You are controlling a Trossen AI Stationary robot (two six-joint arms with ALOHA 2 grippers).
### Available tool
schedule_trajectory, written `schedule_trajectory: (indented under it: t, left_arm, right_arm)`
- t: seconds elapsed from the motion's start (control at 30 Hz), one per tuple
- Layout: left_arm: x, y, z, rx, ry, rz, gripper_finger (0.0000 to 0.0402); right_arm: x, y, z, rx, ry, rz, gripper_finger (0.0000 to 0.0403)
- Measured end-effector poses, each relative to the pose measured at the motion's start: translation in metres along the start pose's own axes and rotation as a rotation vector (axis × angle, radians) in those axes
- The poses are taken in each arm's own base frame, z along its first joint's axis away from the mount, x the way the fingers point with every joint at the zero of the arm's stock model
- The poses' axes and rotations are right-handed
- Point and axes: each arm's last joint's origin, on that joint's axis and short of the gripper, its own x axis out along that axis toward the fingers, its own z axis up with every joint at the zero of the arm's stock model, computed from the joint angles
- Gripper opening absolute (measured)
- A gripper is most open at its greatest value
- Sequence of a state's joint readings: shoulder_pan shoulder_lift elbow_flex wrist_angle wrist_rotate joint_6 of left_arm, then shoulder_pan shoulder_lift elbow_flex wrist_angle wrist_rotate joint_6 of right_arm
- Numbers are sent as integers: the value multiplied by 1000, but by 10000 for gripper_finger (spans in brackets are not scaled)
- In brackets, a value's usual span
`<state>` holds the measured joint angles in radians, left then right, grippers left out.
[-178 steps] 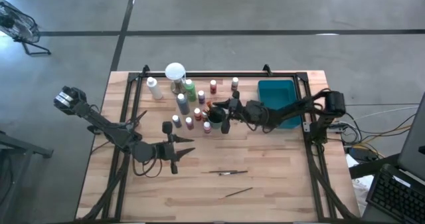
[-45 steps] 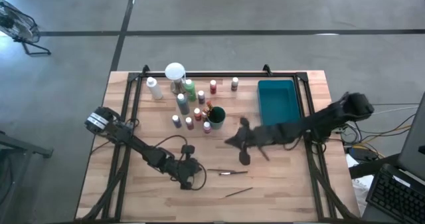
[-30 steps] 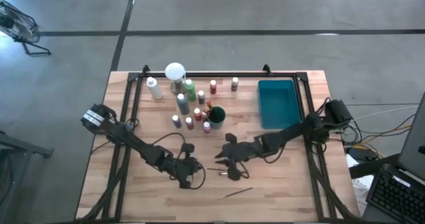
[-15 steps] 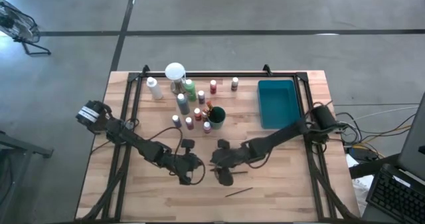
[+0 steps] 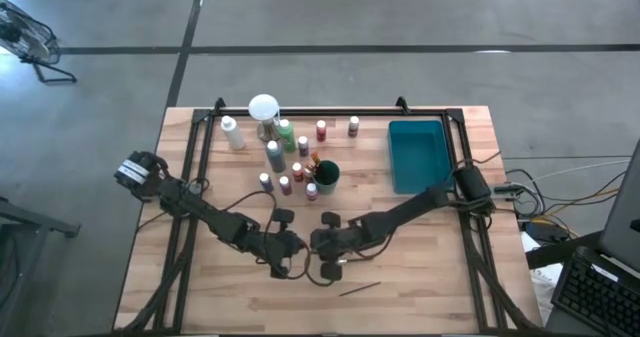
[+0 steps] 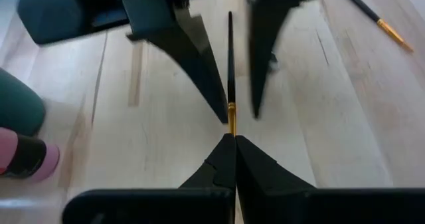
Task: Pick & Place Paint Supplies
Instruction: Put the gold paint brush into the green cup
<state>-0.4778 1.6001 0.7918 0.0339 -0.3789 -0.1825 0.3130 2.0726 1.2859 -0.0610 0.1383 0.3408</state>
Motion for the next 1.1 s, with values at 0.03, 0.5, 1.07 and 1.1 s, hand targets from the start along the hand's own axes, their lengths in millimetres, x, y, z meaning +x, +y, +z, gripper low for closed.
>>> schedule_trajectory:
  t: [0.03,0.5,1.07,1.1]
  left_arm:
    - [0,0,-1,1,8,1,0]
    - [0,1,1,6,1,21,24]
    - [-57,24,11,-64,-210,285,168]
    - [-58,25,10,-69,-229,292,168]
  right_arm:
    - [-2,0,1,0,2,-1,62]
    - [-16,-2,4,21,-24,-61,11]
    - [-106,-28,-10,135,-535,-284,10]
    - [-111,-33,-9,132,-616,-281,10]
